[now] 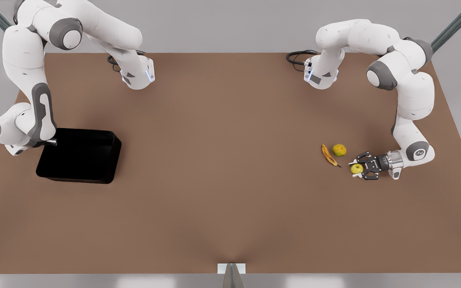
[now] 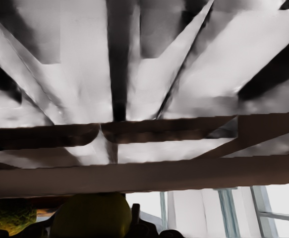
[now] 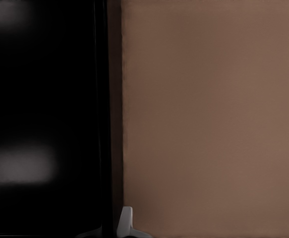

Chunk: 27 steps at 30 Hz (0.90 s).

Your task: Place the storage box in the middle with the right arm, and place the apple in the storage box with the left arm

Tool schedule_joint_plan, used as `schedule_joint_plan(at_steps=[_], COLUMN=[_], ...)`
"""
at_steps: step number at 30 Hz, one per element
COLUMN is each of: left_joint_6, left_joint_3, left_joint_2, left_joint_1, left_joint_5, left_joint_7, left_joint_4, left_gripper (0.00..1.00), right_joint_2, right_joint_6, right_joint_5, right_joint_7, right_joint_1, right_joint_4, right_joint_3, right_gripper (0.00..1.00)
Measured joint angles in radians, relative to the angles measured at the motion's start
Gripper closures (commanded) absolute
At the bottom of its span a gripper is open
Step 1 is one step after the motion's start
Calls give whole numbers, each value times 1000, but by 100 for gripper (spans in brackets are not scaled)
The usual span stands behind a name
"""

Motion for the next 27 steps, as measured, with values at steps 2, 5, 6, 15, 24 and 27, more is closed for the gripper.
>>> schedule_joint_plan(at_steps=[2,5,6,15,24,27], left_joint_6=[0,-9,-9,47,322,319], left_joint_3=[0,2,3,-58,-60,-121], left_joint_2=[0,-14,-27,-300,-383,-384], left_joint_1=[0,1,1,-98,-604,-633], left_joint_5=[-3,-28,-46,-284,268,520], left_joint_7=[-10,-23,-38,-470,-616,-513], left_joint_4=[0,2,2,91,301,310], left_gripper=[68,68,68,68,68,70], right_joint_2=[-3,-22,-42,58,268,299], right_joint_6=[-44,-85,-122,-266,-245,-189], right_joint_5=[7,5,22,109,183,180], right_joint_7=[2,2,2,53,402,405], right_joint_1=[5,21,66,661,848,848], right_joint_4=[27,48,59,412,681,691], right_joint_3=[21,54,53,106,226,248], right_gripper=[79,79,79,79,79,0])
